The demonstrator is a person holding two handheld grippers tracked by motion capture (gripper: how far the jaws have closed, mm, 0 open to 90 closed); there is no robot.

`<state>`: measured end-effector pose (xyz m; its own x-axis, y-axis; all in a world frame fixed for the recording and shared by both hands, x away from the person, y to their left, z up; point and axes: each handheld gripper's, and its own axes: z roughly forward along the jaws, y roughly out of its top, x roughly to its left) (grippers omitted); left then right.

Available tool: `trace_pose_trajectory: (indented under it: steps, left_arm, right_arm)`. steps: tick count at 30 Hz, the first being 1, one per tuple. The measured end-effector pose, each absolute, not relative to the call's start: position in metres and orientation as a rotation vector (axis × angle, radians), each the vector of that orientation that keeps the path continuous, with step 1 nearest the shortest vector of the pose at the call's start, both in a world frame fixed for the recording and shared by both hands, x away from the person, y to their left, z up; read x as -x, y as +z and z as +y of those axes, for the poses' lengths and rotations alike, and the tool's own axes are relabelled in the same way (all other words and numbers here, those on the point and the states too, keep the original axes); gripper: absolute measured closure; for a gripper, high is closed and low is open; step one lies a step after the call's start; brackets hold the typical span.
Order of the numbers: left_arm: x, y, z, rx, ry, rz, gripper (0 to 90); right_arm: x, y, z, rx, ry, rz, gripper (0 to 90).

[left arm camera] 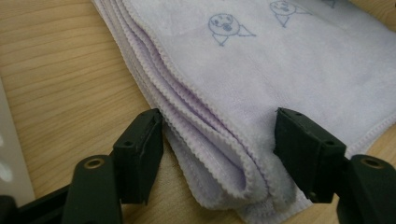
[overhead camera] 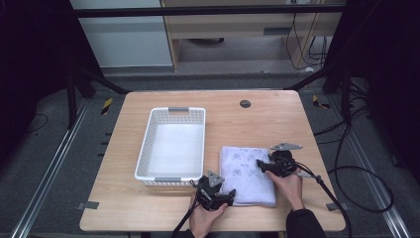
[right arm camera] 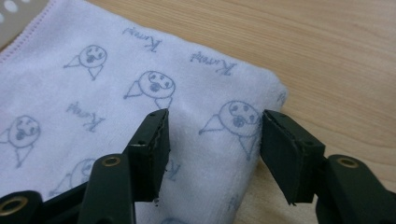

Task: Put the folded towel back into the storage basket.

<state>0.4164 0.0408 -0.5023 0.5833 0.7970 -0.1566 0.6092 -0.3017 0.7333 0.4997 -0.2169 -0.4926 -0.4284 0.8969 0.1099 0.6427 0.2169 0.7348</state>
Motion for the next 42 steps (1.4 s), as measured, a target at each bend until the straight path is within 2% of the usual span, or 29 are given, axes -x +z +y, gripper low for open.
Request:
trace_pose_trajectory:
  steps: [12,20,26,32,42]
  left_arm:
    - [-0.417,-0.501,0.039,-2.015,0.250,1.133,46.6]
    - [-0.420,-0.502,0.042,-1.984,0.165,1.132,61.0]
    - [-0.420,-0.504,0.043,-1.961,0.151,1.128,67.4]
    - [-0.418,-0.503,0.043,-1.954,0.177,1.100,71.7]
    - [-0.416,-0.494,0.047,-1.934,0.190,1.074,73.0]
  right_arm:
    - [-0.501,-0.498,-0.220,-1.517,1.089,2.165,49.8]
    - [-0.500,-0.497,-0.220,-1.527,1.104,2.168,61.2]
    - [-0.500,-0.496,-0.220,-1.518,1.113,2.166,69.4]
    - [-0.498,-0.492,-0.221,-1.503,1.138,2.162,74.2]
    - [-0.491,-0.475,-0.222,-1.444,1.217,2.126,74.9]
